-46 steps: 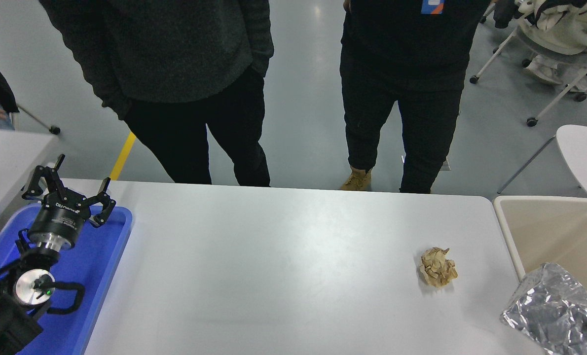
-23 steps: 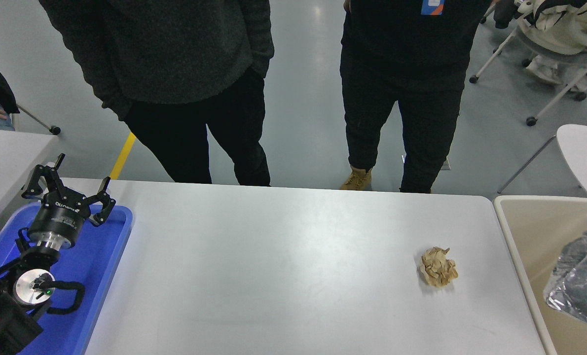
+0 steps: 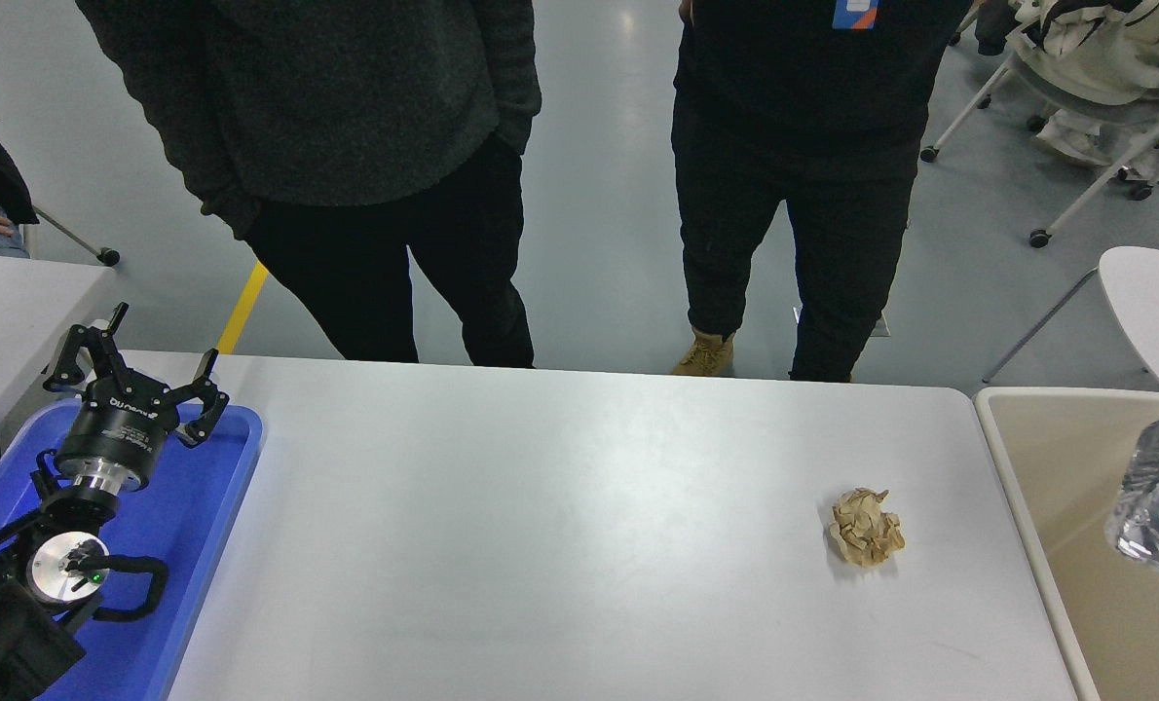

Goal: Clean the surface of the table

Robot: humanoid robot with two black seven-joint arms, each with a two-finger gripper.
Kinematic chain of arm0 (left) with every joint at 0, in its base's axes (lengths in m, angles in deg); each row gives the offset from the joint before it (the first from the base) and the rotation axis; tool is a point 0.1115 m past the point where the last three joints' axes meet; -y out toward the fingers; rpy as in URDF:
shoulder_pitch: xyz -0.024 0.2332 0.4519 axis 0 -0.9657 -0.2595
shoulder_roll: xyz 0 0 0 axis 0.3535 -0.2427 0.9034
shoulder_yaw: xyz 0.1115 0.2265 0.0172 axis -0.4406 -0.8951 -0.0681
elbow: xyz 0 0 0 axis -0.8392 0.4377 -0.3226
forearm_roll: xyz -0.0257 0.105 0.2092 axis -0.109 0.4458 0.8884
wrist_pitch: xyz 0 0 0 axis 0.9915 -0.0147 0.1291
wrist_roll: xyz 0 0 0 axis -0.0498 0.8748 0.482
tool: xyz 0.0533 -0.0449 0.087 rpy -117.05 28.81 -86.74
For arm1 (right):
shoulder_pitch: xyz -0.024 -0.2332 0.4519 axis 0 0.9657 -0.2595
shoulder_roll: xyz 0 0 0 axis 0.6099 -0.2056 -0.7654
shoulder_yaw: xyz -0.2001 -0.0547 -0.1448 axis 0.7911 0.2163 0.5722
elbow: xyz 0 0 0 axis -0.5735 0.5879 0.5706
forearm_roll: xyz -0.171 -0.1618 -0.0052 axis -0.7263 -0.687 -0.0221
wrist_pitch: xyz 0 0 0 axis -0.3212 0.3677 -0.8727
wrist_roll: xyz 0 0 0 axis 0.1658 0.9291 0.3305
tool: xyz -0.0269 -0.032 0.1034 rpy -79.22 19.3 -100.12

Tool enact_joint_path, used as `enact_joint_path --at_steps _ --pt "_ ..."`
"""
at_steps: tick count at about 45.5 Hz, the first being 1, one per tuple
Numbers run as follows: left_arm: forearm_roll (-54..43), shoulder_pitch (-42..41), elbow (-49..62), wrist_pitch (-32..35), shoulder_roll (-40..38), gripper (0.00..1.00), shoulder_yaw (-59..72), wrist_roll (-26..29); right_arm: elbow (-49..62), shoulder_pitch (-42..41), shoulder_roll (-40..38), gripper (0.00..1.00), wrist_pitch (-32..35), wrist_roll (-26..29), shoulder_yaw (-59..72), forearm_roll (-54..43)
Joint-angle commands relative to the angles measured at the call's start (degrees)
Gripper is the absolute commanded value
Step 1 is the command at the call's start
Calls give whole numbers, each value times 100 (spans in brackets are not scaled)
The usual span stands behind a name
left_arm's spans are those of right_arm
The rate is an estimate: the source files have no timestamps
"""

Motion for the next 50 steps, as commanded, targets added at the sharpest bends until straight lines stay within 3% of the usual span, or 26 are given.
enact_joint_path --at_steps 1,17,27,36,41,50 --pt "0 -2 1 6 0 100 0 0 183 0 -7 0 27 8 -90 -66" --pt "0 -2 1 -3 0 100 0 9 1800 -17 0 0 -271 17 -90 -75" --pt "0 -2 1 6 0 100 0 0 2424 9 667 0 -851 96 85 4" --pt "0 -2 1 -3 0 100 0 0 3338 35 1818 0 -1677 307 542 74" --pt "0 -2 1 6 0 100 0 0 4331 219 2705 0 -2213 421 1025 802" --pt "0 -2 1 -3 0 100 -9 0 5061 659 3752 0 -2872 422 1676 1946"
